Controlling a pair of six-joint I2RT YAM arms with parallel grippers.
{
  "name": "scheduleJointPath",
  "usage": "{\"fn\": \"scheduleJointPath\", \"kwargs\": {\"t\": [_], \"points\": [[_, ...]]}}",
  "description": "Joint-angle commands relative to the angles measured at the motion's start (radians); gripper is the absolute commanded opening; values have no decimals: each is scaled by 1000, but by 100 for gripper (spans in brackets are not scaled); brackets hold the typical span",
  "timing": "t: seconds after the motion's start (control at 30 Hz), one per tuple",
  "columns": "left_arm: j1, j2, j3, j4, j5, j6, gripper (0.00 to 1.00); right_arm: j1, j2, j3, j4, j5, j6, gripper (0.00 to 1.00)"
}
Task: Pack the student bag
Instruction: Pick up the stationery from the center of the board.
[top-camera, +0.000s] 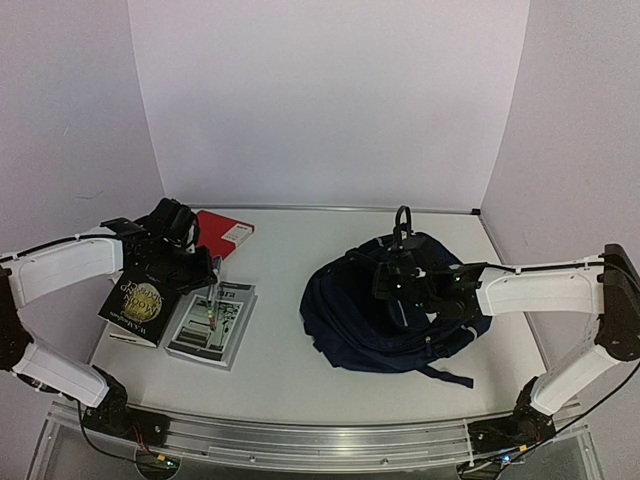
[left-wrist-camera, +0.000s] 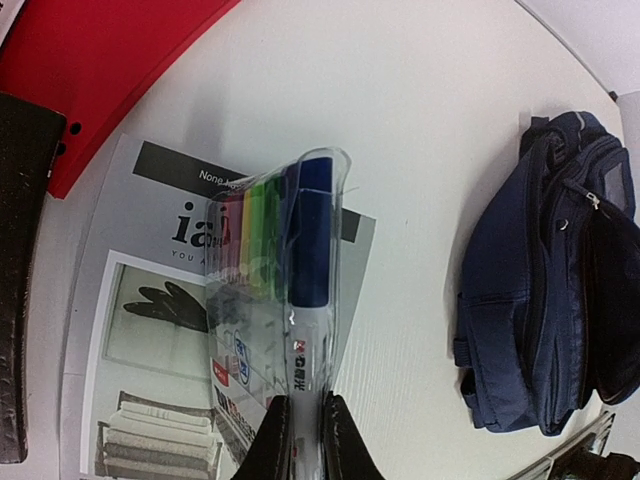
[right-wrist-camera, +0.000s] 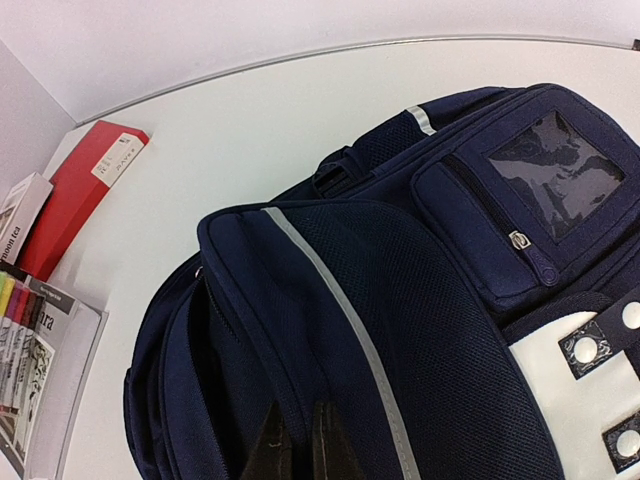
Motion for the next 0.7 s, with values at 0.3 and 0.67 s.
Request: {"fn": "scheduleJointPath", "kwargs": {"t": [0.3,0.67], "points": [[50,24,-48,-29,-29,2,18,-3,-11,32,28,22,28,0],[50,36,-55,-45,-84,9,28,-3,10,39,28,16,29,0]]}}
